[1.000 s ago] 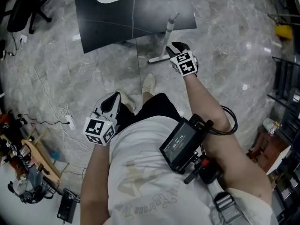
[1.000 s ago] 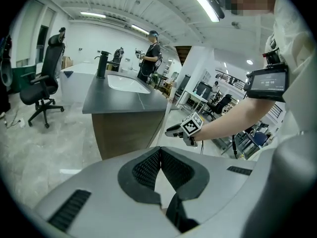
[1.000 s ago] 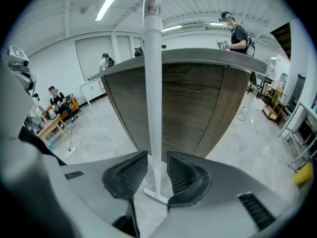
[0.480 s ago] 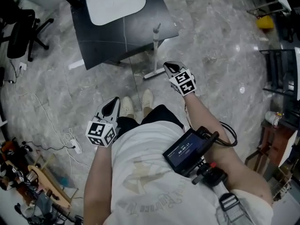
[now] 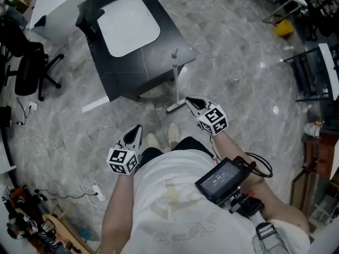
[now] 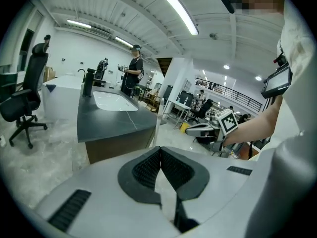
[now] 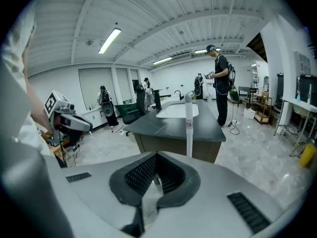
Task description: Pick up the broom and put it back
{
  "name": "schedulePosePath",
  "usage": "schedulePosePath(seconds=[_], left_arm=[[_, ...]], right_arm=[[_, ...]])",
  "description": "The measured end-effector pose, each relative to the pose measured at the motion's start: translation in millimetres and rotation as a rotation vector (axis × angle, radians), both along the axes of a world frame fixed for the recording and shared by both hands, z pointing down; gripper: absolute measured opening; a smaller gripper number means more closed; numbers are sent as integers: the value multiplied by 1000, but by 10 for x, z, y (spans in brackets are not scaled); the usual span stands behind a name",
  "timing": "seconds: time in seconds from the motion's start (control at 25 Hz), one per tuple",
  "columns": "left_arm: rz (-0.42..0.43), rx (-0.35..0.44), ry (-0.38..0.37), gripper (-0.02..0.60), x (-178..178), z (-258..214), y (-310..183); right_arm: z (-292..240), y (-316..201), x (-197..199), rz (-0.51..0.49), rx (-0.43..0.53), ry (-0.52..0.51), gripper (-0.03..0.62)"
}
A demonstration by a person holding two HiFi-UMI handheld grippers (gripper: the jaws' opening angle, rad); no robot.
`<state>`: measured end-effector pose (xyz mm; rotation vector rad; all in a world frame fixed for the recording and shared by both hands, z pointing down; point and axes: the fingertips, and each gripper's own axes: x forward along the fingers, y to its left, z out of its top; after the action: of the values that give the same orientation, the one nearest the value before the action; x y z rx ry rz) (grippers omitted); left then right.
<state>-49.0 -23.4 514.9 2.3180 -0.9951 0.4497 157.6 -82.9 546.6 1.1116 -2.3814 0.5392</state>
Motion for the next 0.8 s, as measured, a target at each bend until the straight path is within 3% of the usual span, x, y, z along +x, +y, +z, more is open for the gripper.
schedulePosePath(seconds=[0.36, 0.8], left_arm=[[105, 27, 24, 12, 43, -62, -100], [210, 69, 44, 12, 114, -226, -236]], right_arm=[[-488, 257, -27, 98, 55, -74, 17], [-711, 419, -51, 178, 89, -83, 17]])
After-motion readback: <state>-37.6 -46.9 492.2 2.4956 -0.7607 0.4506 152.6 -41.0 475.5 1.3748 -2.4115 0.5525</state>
